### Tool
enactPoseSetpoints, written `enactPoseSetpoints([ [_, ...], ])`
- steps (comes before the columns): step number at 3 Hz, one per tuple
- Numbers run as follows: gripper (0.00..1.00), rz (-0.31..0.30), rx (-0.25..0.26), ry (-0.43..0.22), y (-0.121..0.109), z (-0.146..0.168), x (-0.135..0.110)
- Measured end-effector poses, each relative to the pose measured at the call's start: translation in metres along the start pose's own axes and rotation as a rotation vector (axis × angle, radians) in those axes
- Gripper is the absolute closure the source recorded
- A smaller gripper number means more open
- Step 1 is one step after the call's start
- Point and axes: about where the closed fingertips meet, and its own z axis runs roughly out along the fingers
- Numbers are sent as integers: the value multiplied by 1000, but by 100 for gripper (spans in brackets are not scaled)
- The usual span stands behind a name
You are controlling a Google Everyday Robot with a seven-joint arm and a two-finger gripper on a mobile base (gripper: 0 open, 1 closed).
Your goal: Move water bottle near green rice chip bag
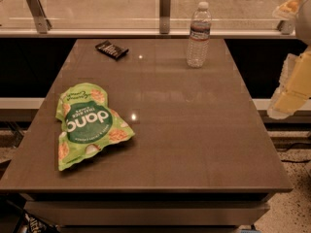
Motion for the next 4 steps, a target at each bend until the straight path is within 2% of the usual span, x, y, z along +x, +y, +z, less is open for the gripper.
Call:
enactPoseSetpoints([
  [1,0,0,0,0,0,0,0],
  [2,0,14,35,-13,-5,-3,-2],
  [3,0,54,90,-61,-24,3,-5],
  [4,0,132,157,-169,-47,17,-4],
])
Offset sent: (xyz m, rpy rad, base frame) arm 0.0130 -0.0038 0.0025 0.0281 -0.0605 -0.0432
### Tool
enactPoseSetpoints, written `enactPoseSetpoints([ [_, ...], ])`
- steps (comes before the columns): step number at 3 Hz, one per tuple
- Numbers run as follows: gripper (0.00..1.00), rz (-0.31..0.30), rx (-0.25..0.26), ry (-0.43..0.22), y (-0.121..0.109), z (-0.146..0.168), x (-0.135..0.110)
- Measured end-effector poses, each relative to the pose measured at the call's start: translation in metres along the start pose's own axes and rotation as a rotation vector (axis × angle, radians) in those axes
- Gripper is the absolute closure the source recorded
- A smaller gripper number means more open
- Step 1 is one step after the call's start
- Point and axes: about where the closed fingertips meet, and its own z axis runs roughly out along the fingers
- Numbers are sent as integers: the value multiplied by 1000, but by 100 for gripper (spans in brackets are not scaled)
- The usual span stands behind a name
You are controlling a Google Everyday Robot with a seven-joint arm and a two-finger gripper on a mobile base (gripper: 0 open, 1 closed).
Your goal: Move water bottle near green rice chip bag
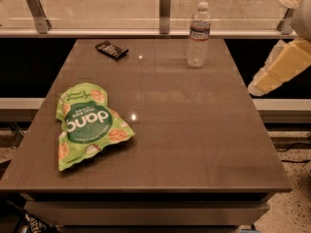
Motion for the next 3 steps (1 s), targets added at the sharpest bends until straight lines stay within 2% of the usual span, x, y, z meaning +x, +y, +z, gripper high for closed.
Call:
enactPoseSetpoints([
  [1,0,95,67,-127,-23,18,-4],
  [2,0,183,127,-228,-44,31,-2],
  [3,0,247,159,-298,-63,46,4],
])
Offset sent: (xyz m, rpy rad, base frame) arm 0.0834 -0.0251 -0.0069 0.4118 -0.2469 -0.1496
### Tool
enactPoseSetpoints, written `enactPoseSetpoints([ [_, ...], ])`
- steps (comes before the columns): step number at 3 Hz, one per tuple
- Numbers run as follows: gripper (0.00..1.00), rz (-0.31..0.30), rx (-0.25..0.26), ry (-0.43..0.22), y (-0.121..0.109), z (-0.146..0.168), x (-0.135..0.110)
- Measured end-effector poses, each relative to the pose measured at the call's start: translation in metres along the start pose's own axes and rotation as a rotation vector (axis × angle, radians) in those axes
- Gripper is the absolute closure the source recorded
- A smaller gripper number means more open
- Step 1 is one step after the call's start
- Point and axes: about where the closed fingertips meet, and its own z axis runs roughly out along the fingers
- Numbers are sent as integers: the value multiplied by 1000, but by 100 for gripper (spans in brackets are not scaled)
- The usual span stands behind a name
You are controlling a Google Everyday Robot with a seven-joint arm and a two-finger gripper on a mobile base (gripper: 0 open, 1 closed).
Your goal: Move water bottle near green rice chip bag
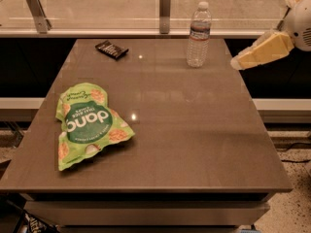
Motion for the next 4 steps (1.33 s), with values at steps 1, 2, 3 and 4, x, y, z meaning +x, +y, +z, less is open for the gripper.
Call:
enactPoseSetpoints([
  [1,0,52,-4,-42,-15,23,7],
  [2,0,71,-26,-65,-27,49,8],
  [3,0,81,-48,-85,-40,73,6],
  [4,0,89,-74,-104,-48,97,4],
])
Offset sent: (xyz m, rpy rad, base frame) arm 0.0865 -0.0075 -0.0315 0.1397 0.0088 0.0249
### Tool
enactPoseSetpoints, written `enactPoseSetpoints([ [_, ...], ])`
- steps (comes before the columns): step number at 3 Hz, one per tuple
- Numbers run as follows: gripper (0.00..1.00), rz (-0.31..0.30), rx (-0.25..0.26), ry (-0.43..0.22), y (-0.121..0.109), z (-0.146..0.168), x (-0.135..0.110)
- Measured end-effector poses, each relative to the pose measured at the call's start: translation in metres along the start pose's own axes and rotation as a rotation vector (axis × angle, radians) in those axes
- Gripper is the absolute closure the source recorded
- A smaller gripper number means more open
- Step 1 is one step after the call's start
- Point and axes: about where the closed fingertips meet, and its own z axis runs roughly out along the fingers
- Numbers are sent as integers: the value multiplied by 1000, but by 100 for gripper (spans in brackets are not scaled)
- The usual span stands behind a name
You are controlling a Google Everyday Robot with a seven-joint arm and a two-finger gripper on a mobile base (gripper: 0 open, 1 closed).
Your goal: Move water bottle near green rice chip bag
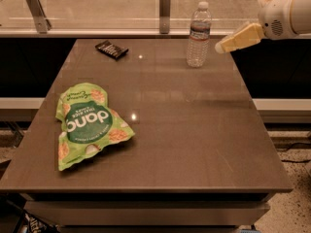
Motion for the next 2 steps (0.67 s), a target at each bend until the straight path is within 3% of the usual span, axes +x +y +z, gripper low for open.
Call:
enactPoseSetpoints([
  [2,0,13,-71,-20,-4,42,1],
])
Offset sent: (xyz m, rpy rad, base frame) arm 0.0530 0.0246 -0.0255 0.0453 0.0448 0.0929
